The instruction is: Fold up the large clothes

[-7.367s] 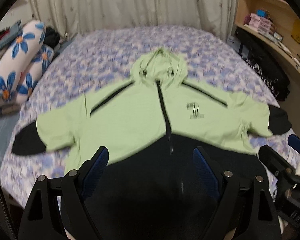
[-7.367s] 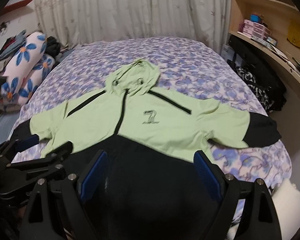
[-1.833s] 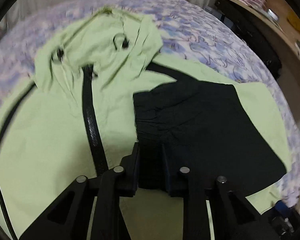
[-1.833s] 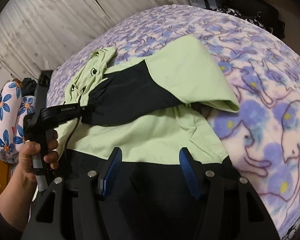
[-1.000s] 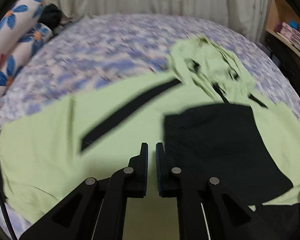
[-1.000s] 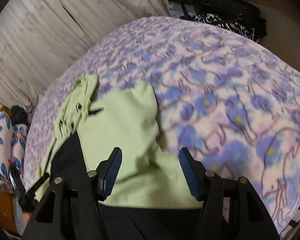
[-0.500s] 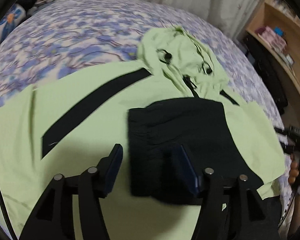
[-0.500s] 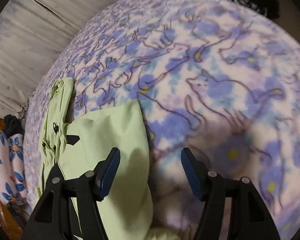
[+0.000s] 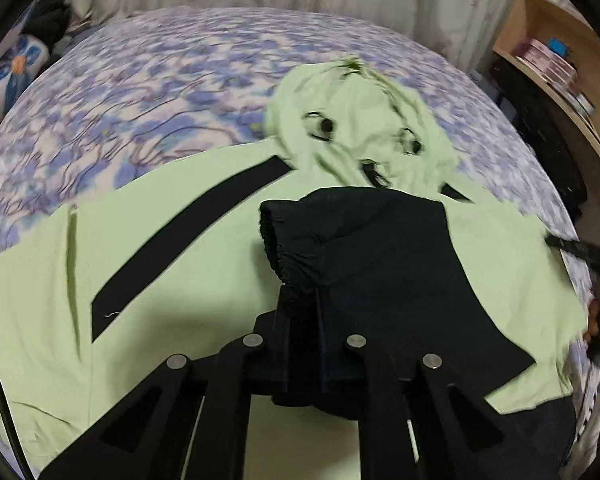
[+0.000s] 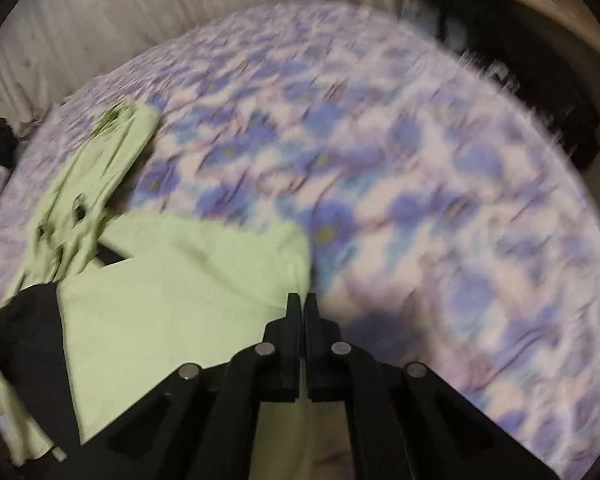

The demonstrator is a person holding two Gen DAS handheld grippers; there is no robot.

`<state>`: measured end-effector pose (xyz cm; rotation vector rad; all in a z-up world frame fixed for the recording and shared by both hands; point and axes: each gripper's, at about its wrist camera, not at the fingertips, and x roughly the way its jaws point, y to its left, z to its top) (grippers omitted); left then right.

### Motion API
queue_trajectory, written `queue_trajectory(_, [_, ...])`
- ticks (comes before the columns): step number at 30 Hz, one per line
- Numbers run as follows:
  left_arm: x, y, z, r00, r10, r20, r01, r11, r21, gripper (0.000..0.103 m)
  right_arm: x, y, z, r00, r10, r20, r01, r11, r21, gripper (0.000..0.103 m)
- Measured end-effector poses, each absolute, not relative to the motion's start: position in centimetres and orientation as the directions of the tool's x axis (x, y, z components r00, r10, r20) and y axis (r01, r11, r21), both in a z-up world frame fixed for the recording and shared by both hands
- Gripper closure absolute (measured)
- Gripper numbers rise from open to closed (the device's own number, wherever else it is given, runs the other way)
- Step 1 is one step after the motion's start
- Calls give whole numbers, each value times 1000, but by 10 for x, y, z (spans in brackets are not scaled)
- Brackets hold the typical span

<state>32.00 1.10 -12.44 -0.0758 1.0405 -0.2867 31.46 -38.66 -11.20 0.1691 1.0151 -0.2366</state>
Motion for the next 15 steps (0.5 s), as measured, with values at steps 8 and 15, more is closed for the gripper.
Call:
queue_trajectory(8, [317, -9, -158, 445, -142, -884, 236, 971, -37, 87, 317, -416, -143, 399, -42, -916, 348, 931, 109, 92])
queue_trajectory(15, [309, 16, -146, 418, -213, -883, 179, 973, -149, 66, 241, -413, -81, 513, -9, -858, 367, 906, 210, 52])
